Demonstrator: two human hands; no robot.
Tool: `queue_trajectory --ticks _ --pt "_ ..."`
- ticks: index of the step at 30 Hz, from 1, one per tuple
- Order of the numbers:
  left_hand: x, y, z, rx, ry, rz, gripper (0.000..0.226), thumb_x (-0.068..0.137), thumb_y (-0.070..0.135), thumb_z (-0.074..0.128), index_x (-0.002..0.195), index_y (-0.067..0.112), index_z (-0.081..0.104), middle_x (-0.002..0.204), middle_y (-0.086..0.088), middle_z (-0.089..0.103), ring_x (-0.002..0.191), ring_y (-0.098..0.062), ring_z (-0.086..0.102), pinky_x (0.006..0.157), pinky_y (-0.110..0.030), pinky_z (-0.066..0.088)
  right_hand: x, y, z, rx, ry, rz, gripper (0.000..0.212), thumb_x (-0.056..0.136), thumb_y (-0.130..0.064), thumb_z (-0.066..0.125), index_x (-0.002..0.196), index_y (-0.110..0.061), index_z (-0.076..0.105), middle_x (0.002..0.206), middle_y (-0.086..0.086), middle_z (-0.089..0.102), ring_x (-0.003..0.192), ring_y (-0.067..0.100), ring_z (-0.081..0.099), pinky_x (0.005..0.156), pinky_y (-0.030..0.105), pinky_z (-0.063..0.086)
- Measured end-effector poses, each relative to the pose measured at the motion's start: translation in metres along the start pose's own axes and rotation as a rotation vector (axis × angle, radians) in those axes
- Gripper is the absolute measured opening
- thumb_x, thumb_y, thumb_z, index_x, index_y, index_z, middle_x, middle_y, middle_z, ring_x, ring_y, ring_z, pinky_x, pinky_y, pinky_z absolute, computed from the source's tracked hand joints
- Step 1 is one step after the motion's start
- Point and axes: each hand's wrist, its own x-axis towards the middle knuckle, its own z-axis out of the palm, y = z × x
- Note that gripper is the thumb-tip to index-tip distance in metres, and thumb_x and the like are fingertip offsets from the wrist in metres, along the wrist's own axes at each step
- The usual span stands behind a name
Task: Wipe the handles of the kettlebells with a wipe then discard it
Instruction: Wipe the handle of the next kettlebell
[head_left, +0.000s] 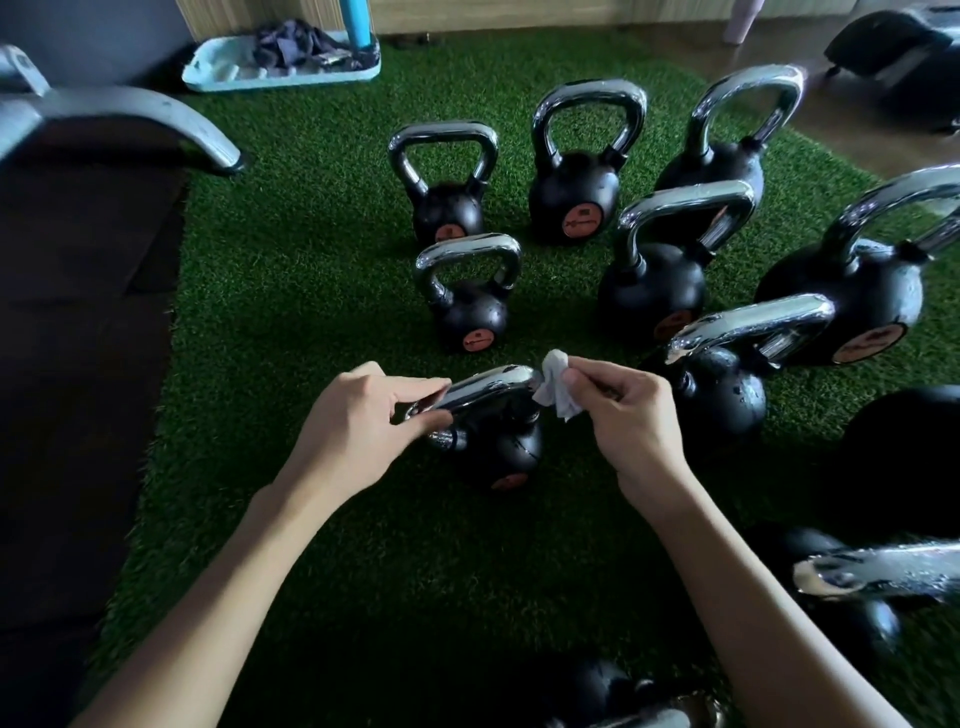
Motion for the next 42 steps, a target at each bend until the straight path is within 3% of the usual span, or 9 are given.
queue_trajectory --ticks 7,13,18,23,26,29,33,39,42 --pt "0.014 0.032 0.013 -0.062 -0.047 -0.007 0.044 0.082 0.058 0.072 0.123 0.046 0.068 0.091 0.009 0.059 0.077 -0.003 0.055 0.066 -0.019 0.042 -0.006 -0.035 -0.011 0.345 -0.084 0.11 0.015 0.092 -0.007 0.069 0.106 -0.005 0.076 0.07 -0.006 0.072 0.047 -0.004 0.056 0.049 0.006 0.041" --pt "0.019 0.049 0.012 -0.627 0.016 -0.036 0.041 0.085 0.039 0.075 0.123 0.022 0.073 0.115 0.019 0.073 0.113 -0.005 0.068 0.1 -0.02 0.05 -0.008 -0.044 -0.003 0.376 -0.206 0.148 0.015 0.093 -0.004 0.067 0.105 0.003 0.071 0.062 -0.008 0.069 0.044 -0.002 0.054 0.044 0.008 0.038" --pt "0.019 0.049 0.007 -0.793 -0.083 -0.08 0.042 0.082 0.028 0.08 0.122 0.016 0.074 0.119 0.008 0.074 0.118 -0.003 0.065 0.107 -0.026 0.047 -0.007 -0.058 0.009 0.29 -0.24 0.123 0.012 0.086 -0.012 0.077 0.096 -0.007 0.078 0.073 0.001 0.076 0.057 0.002 0.066 0.052 0.012 0.047" --pt "0.016 0.048 0.01 -0.878 0.079 -0.167 0.039 0.078 0.014 0.084 0.115 0.009 0.076 0.107 0.003 0.078 0.104 -0.01 0.073 0.096 -0.029 0.056 0.004 -0.066 0.014 0.16 -0.344 0.05 0.017 0.082 -0.02 0.081 0.098 -0.016 0.081 0.091 0.003 0.079 0.089 0.016 0.076 0.088 0.033 0.058" --pt "0.016 0.036 -0.001 -0.698 0.152 -0.189 0.037 0.079 0.026 0.084 0.116 0.027 0.076 0.107 0.013 0.076 0.105 -0.001 0.07 0.1 -0.025 0.053 0.021 -0.056 0.001 -0.364 -0.259 -0.229 0.024 0.082 -0.031 0.082 0.105 -0.033 0.079 0.1 -0.012 0.076 0.086 -0.006 0.064 0.082 0.018 0.045" --pt "0.01 0.029 -0.007 -0.383 0.185 -0.153 0.042 0.081 0.031 0.083 0.121 0.036 0.072 0.11 0.021 0.071 0.091 0.02 0.064 0.081 -0.001 0.045 0.032 -0.039 -0.011 -0.912 -0.305 -0.389 0.041 0.08 -0.048 0.078 0.12 -0.043 0.071 0.114 -0.015 0.07 0.103 0.013 0.052 0.088 0.03 0.038" --pt "0.009 0.048 0.012 -0.183 0.142 0.055 0.028 0.088 0.031 0.077 0.116 0.026 0.077 0.107 0.009 0.076 0.086 0.008 0.064 0.079 -0.01 0.049 0.034 -0.03 -0.013 -0.964 -0.298 -0.389 0.041 0.081 -0.056 0.072 0.121 -0.051 0.067 0.105 -0.018 0.073 0.091 0.009 0.034 0.084 0.031 0.033" --pt "0.032 0.07 0.029 0.167 0.16 0.233 0.021 0.089 0.033 0.073 0.108 0.025 0.08 0.095 0.003 0.066 0.087 -0.018 0.046 0.074 -0.042 0.051 0.026 -0.033 -0.015 -0.977 -0.233 -0.353 0.039 0.083 -0.058 0.069 0.121 -0.055 0.065 0.107 -0.017 0.074 0.1 0.018 0.049 0.088 0.034 0.037" --pt "0.032 0.051 0.018 0.081 0.109 0.161 0.027 0.088 0.041 0.07 0.112 0.031 0.078 0.102 0.008 0.067 0.09 -0.014 0.043 0.078 -0.029 0.042 0.022 -0.032 -0.018 -0.94 -0.192 -0.297 0.038 0.082 -0.059 0.069 0.12 -0.055 0.066 0.103 -0.015 0.073 0.103 0.018 0.05 0.086 0.033 0.035"
